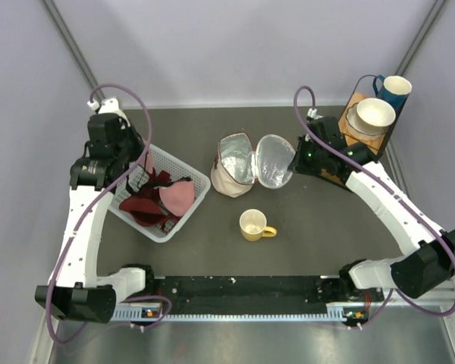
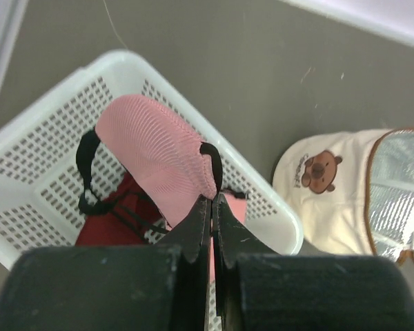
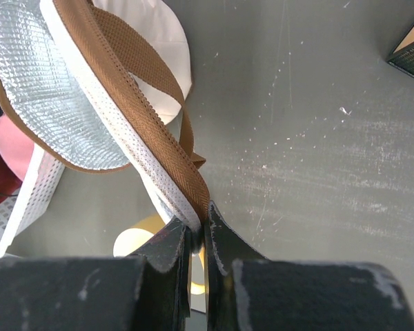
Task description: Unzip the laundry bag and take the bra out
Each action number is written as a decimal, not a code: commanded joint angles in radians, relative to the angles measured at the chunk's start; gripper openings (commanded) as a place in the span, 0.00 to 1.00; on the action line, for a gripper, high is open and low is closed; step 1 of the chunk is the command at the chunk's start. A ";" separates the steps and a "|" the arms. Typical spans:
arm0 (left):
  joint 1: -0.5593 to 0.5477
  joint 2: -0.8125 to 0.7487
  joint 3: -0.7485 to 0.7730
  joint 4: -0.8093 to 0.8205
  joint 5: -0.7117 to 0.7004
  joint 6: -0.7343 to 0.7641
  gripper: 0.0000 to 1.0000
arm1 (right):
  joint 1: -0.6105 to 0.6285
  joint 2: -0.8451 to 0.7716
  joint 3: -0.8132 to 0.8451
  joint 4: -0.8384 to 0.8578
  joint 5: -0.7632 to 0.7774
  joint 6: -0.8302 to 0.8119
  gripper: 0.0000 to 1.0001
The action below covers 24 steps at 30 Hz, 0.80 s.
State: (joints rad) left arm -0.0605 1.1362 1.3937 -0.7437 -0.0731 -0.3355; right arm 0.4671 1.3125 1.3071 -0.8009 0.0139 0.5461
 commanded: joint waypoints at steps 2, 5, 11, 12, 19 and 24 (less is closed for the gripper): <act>0.007 -0.004 -0.129 0.102 0.045 -0.046 0.00 | 0.004 -0.027 0.021 0.022 0.012 0.009 0.00; 0.007 -0.004 -0.140 0.093 0.039 -0.054 0.31 | 0.004 -0.036 0.044 0.022 0.034 0.011 0.00; 0.007 -0.053 -0.081 0.064 -0.004 -0.033 0.96 | 0.004 -0.022 0.107 0.019 0.055 0.003 0.00; 0.007 -0.062 -0.072 0.060 0.015 -0.030 0.97 | 0.004 -0.019 0.113 0.019 0.061 0.002 0.00; 0.004 -0.104 -0.053 0.064 0.145 -0.037 0.98 | 0.002 0.068 0.222 0.028 0.153 0.003 0.00; 0.004 -0.128 -0.073 0.064 0.196 -0.049 0.98 | -0.028 0.168 0.322 0.028 0.153 -0.032 0.00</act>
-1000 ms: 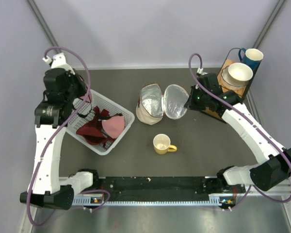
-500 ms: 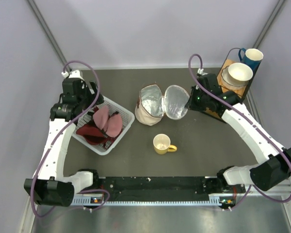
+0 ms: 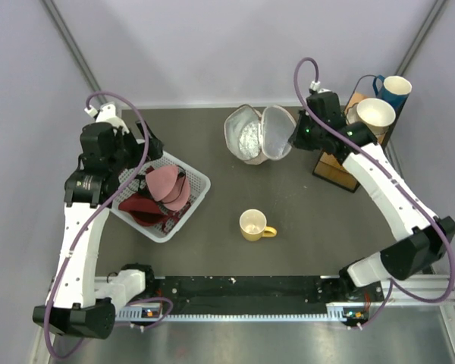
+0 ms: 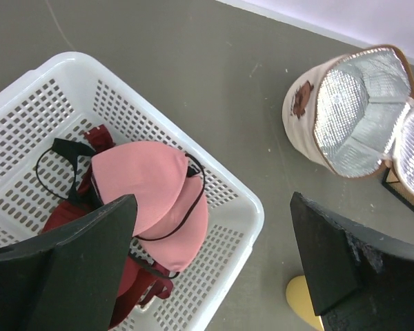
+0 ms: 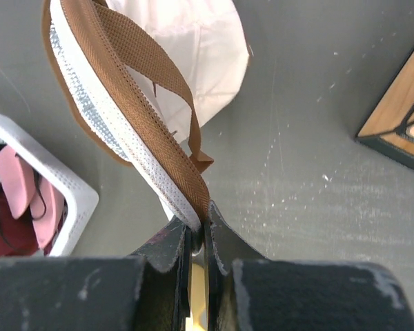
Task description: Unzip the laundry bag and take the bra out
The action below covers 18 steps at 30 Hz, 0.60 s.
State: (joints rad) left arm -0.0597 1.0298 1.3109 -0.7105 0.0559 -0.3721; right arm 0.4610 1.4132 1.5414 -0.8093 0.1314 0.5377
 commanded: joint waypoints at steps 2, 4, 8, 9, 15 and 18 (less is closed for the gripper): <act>0.003 -0.034 -0.012 0.028 0.061 -0.016 0.97 | -0.056 0.123 0.123 0.038 0.018 -0.022 0.00; 0.003 -0.037 -0.016 0.017 0.058 -0.007 0.96 | -0.077 0.154 0.144 0.036 -0.024 -0.027 0.00; 0.003 -0.033 0.007 -0.014 0.061 0.019 0.97 | -0.096 0.213 0.189 0.035 -0.015 -0.025 0.00; 0.003 -0.033 0.008 -0.014 0.064 0.025 0.97 | -0.099 0.228 0.194 0.035 -0.021 -0.027 0.08; 0.003 -0.022 -0.010 0.012 0.134 0.010 0.95 | -0.102 0.221 0.249 0.033 -0.061 -0.047 0.99; 0.003 -0.014 -0.012 0.020 0.153 0.001 0.95 | -0.102 0.208 0.287 0.030 -0.056 -0.070 0.99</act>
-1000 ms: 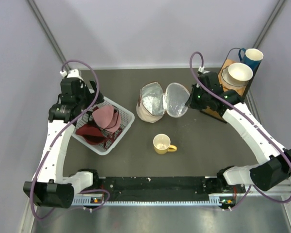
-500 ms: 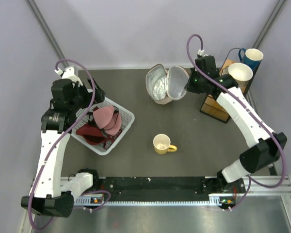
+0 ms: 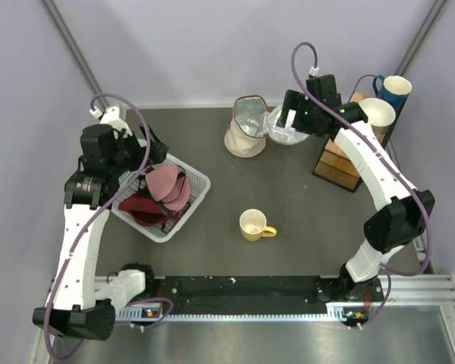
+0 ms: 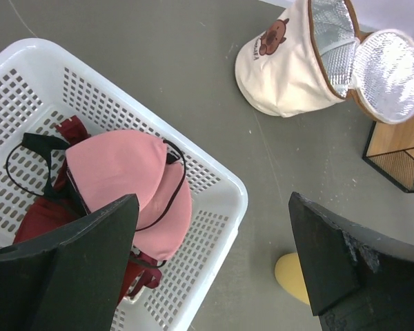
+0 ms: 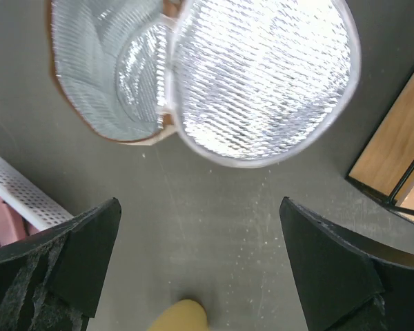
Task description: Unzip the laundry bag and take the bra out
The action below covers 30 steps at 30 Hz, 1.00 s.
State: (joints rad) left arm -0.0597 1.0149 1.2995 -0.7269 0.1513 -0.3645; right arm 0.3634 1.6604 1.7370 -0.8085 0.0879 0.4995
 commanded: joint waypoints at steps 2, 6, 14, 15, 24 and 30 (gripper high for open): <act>0.003 0.001 0.001 0.035 0.054 -0.005 0.95 | -0.003 -0.062 0.110 0.023 0.002 -0.053 0.99; 0.003 -0.006 -0.002 0.029 0.057 -0.010 0.96 | -0.003 -0.125 0.118 0.005 0.042 -0.107 0.99; 0.003 -0.065 -0.058 0.049 0.042 -0.011 0.97 | -0.004 -0.324 -0.045 -0.001 0.125 -0.206 0.99; 0.003 -0.073 -0.077 0.047 0.045 -0.011 0.97 | -0.004 -0.367 -0.065 -0.001 0.131 -0.211 0.99; 0.003 -0.151 -0.213 0.067 0.060 -0.042 0.97 | -0.003 -0.556 -0.312 -0.012 0.167 -0.217 0.99; 0.003 -0.153 -0.224 0.084 0.089 -0.054 0.96 | -0.004 -0.585 -0.337 -0.018 0.191 -0.203 0.99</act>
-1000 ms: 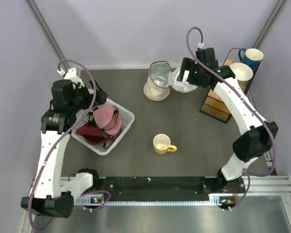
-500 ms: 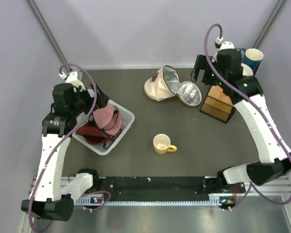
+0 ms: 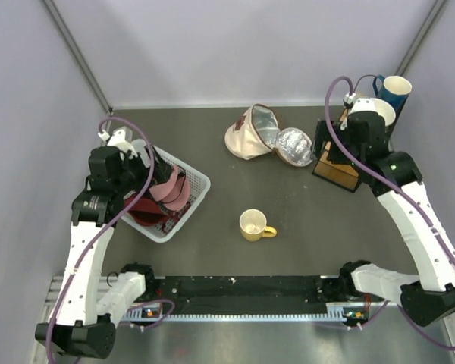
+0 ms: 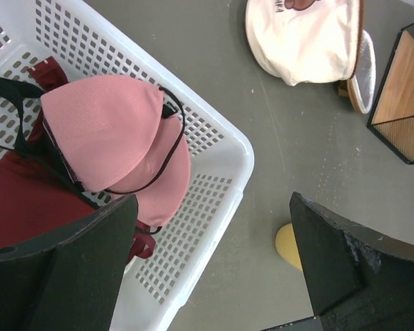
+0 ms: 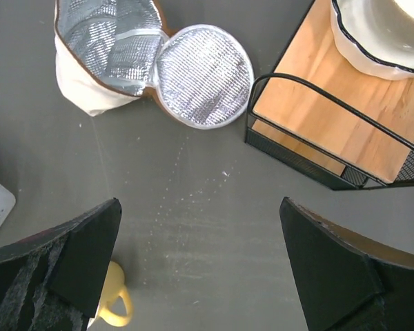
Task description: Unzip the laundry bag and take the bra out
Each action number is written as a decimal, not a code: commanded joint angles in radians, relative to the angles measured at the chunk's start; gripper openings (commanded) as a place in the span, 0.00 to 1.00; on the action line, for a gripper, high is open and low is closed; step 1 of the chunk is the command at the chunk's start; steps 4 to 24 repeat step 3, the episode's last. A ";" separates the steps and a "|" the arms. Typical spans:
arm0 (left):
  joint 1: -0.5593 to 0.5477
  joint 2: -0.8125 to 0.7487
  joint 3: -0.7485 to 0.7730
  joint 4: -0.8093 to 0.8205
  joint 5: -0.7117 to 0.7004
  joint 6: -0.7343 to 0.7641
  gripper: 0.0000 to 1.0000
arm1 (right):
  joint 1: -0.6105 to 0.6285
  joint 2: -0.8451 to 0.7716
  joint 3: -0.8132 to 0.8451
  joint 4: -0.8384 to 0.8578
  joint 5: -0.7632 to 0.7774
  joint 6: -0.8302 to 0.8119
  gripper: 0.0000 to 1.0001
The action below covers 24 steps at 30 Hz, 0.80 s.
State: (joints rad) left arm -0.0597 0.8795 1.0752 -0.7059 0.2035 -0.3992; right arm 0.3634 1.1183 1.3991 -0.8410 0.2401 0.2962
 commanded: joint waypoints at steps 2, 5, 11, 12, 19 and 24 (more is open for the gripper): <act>0.003 -0.017 -0.006 0.075 0.043 -0.024 0.96 | -0.003 -0.035 0.003 0.010 0.034 0.000 0.99; 0.003 -0.017 -0.009 0.077 0.046 -0.026 0.96 | -0.004 -0.034 0.003 0.010 0.031 0.001 0.99; 0.003 -0.017 -0.009 0.077 0.046 -0.026 0.96 | -0.004 -0.034 0.003 0.010 0.031 0.001 0.99; 0.003 -0.017 -0.009 0.077 0.046 -0.026 0.96 | -0.004 -0.034 0.003 0.010 0.031 0.001 0.99; 0.003 -0.017 -0.009 0.077 0.046 -0.026 0.96 | -0.004 -0.034 0.003 0.010 0.031 0.001 0.99; 0.003 -0.017 -0.009 0.077 0.046 -0.026 0.96 | -0.004 -0.034 0.003 0.010 0.031 0.001 0.99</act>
